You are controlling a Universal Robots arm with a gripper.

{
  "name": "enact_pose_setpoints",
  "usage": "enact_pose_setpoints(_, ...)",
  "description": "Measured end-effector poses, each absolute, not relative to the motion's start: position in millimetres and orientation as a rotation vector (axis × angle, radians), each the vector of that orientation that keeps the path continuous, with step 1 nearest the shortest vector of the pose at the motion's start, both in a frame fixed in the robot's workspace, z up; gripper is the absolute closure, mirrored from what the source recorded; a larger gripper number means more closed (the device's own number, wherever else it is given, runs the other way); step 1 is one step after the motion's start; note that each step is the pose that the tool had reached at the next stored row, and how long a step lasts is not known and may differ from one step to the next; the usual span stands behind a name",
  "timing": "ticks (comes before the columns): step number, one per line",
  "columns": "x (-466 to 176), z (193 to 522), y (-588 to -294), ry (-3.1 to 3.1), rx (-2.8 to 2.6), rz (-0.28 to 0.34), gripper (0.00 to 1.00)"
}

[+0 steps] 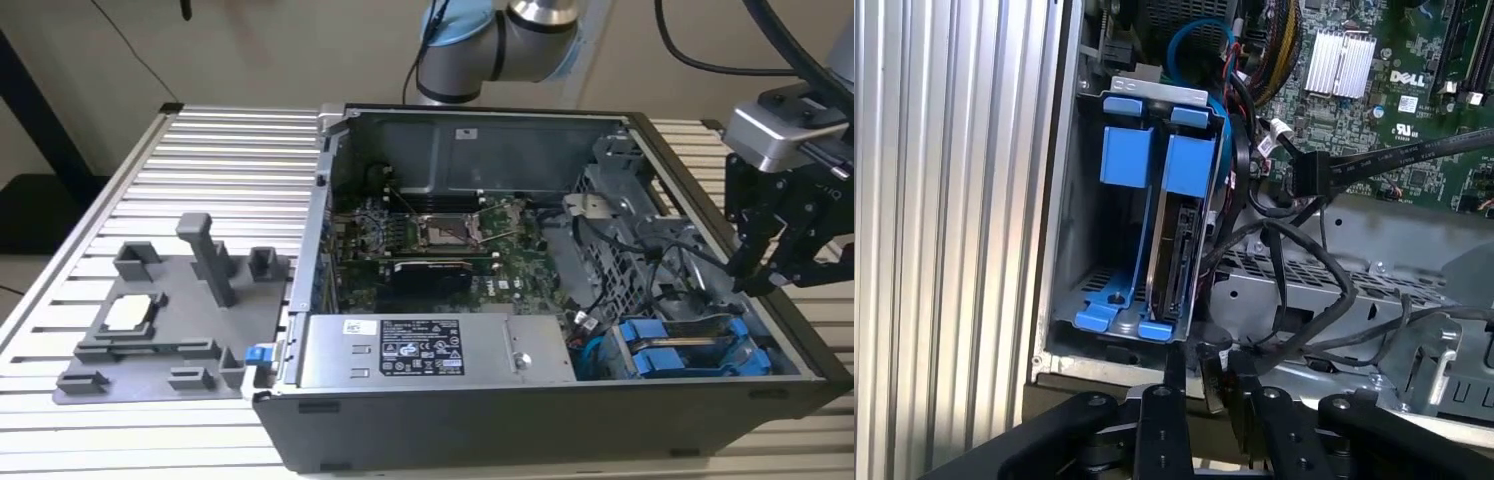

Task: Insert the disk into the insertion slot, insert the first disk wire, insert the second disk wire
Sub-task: 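Insert the first disk wire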

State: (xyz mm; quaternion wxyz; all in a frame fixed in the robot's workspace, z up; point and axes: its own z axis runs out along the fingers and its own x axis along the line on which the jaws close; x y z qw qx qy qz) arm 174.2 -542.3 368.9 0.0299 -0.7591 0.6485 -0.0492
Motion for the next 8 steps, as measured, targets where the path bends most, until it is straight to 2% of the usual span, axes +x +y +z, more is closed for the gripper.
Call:
enact_pose_setpoints(4,174.3,368.8,-542.3,1.999,-2.341,-0.152,0.69)
enact_pose_setpoints(5,174.4,368.8,-542.3,2.0,-2.341,-0.152,0.71)
enact_pose_setpoints(6,174.5,368.8,-542.2,2.0,-2.341,-0.152,0.78)
enact_pose_setpoints(8,174.6,368.9,-542.1,2.0,-2.341,-0.151,0.81)
